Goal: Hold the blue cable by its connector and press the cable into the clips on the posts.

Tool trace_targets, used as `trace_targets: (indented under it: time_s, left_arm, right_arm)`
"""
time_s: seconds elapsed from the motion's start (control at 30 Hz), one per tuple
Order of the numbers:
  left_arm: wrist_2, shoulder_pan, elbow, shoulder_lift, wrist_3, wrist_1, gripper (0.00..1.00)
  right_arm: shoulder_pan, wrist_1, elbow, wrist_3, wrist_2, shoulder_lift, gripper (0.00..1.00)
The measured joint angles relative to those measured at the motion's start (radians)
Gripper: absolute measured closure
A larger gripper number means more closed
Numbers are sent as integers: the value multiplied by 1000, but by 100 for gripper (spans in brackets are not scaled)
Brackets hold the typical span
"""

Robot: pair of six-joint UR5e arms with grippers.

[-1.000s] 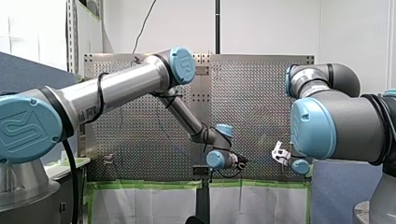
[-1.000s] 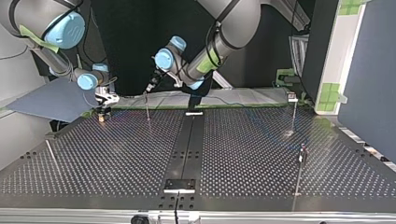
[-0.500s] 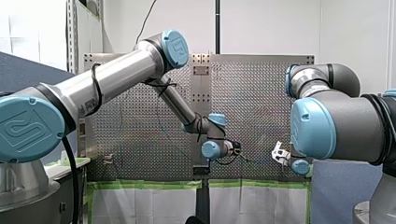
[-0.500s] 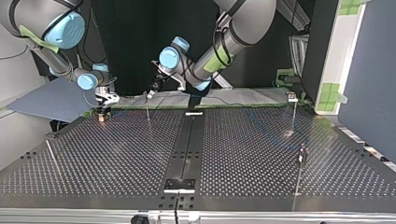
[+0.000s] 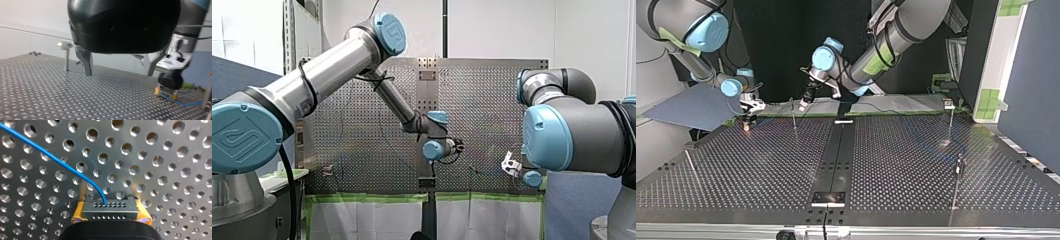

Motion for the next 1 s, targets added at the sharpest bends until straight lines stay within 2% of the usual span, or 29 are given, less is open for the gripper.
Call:
trace_targets:
  time_s: [0.17, 0.33, 0.57, 1.0]
  left_arm:
    - [20, 9, -44, 44, -44, -19, 0]
    - [23, 12, -90, 90, -90, -48, 0]
    - [23, 17, -157, 156, -154, -56, 0]
    - [25, 20, -268, 268, -172, -57, 0]
  right_arm:
    - [6, 0, 0, 0, 0, 0, 100]
    - [11, 0, 0, 1, 0, 0, 100]
    - [15, 0, 0, 0, 0, 0, 100]
    - [18, 0, 0, 0, 0, 0, 100]
